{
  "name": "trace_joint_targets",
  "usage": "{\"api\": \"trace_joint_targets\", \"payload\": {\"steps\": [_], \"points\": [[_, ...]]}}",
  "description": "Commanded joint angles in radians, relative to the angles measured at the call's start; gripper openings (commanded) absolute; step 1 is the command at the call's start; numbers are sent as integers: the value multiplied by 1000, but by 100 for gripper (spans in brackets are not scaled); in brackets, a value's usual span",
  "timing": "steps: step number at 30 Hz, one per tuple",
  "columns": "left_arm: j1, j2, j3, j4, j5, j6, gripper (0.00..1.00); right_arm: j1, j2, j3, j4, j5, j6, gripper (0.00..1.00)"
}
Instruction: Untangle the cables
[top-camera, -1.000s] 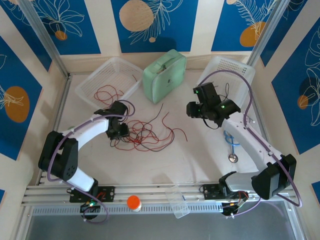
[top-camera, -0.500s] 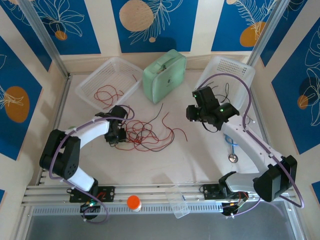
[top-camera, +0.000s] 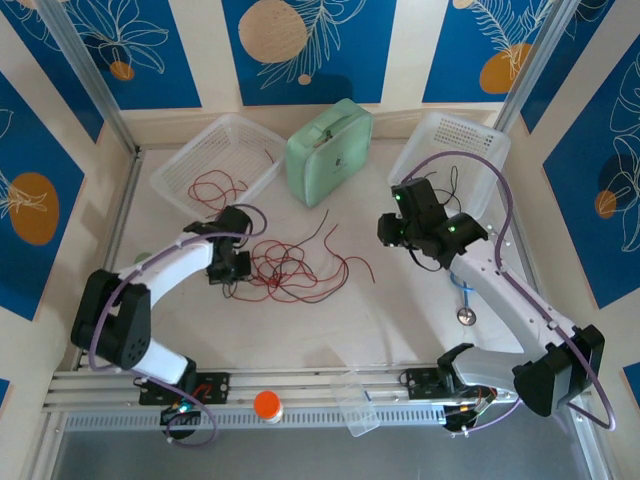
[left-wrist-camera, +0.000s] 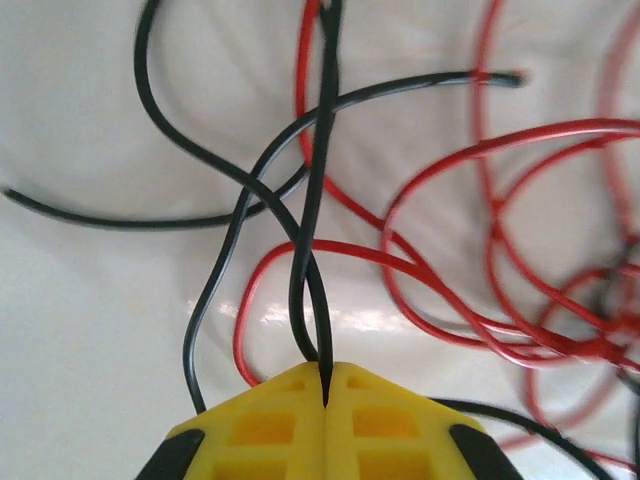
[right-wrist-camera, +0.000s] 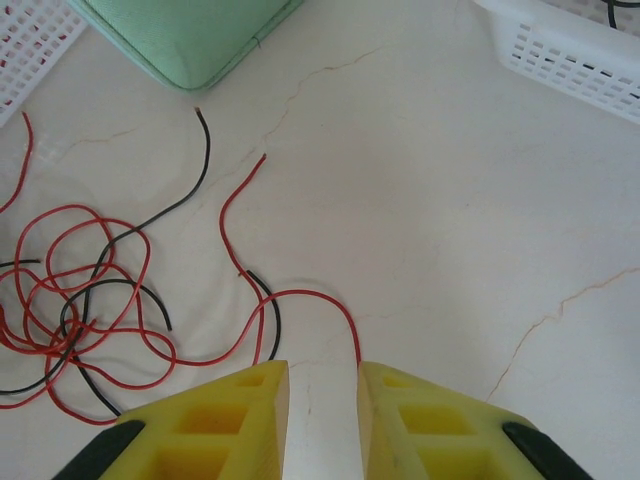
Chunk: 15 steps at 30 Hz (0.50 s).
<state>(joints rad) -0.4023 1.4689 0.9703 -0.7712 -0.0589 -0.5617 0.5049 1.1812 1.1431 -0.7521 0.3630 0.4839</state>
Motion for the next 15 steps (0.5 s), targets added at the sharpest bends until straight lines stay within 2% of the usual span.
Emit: {"api": "trace_joint_targets", "payload": {"steps": [1, 8, 15], "points": [[-9, -104, 148, -108, 84, 56, 0, 7, -40, -24, -7, -53, 34, 25], [-22, -211, 435, -297, 189, 128, 0, 34, -63, -38, 27, -160, 68, 25], [-23, -256, 576, -345, 308, 152, 0, 52, -68, -17, 73, -262, 81, 26]]}}
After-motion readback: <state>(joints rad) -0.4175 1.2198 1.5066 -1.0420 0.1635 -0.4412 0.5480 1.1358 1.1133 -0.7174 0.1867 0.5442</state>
